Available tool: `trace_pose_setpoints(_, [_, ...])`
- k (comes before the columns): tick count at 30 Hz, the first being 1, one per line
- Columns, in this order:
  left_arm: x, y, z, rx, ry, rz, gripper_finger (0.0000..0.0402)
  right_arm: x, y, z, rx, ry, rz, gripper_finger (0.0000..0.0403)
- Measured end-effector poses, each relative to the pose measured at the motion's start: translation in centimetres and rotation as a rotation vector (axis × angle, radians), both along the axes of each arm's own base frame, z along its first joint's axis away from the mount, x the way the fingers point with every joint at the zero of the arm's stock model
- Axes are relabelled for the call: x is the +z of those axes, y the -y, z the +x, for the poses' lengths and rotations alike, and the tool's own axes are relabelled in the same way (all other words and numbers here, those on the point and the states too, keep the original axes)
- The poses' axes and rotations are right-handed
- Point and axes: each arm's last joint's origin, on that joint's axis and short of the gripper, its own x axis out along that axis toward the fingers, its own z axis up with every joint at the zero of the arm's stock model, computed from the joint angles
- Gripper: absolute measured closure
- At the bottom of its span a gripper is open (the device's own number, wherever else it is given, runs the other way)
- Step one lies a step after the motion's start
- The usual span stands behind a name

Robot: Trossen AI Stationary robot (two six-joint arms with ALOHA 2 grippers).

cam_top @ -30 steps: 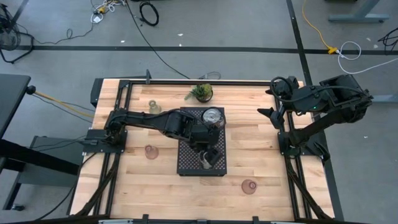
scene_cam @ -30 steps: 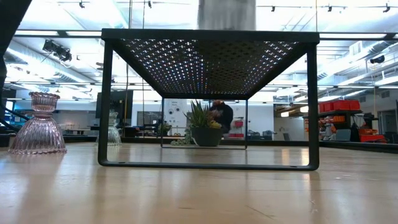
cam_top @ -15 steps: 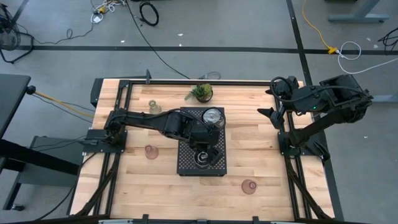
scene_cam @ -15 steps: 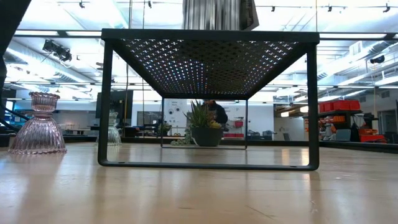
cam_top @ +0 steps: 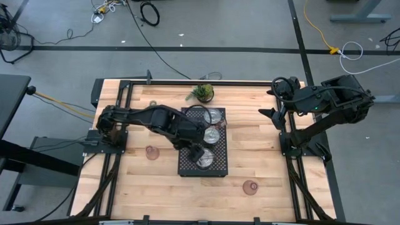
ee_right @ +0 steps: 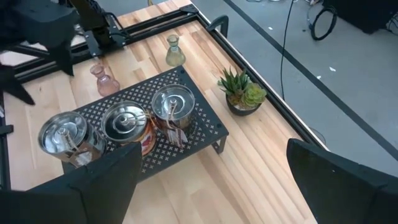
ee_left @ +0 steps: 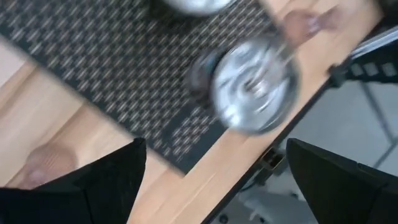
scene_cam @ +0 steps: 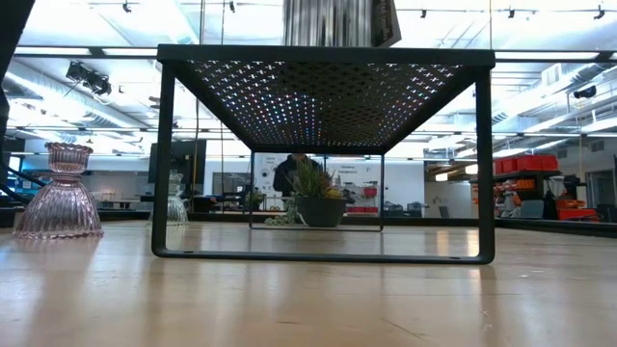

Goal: Pick & Place candle stick holders
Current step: Put the scented candle can on the shelf aligned with the other scented candle cans

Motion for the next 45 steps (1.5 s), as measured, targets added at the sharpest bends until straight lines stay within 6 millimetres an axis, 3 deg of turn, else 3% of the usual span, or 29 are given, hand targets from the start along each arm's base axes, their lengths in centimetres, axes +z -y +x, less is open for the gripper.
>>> trace_pose_setpoints(4, [0.0,0.9,-1.0,-0.013,-0.049,0.027,0.0015,0.0,0.0,0.0,-0.001,0.001,0.001,0.0005])
trace_pose_setpoints(12, [-0.9,2.7,-0.8,-0.045,-0.063,0.097,0.0015,0.1,0.0,0.1,0.003,0.007,-0.002,0.0005])
trace_pose_setpoints(22, [-5.5,4.7,2.1,-0.162,-0.186,0.131,0.0049,0.1,0.0,0.1,0.003,0.01,-0.001,0.0005])
trace_pose_setpoints(28, [-6.5,4.8,2.9,-0.176,-0.194,0.155,0.0064,0.1,0.0,0.1,0.004,0.012,-0.001,0.0005])
trace_pose_setpoints(45, [-6.2,3.0,5.0,-0.114,-0.033,0.189,0.0067,0.2,-0.1,0.2,0.007,0.026,0.003,0.0005])
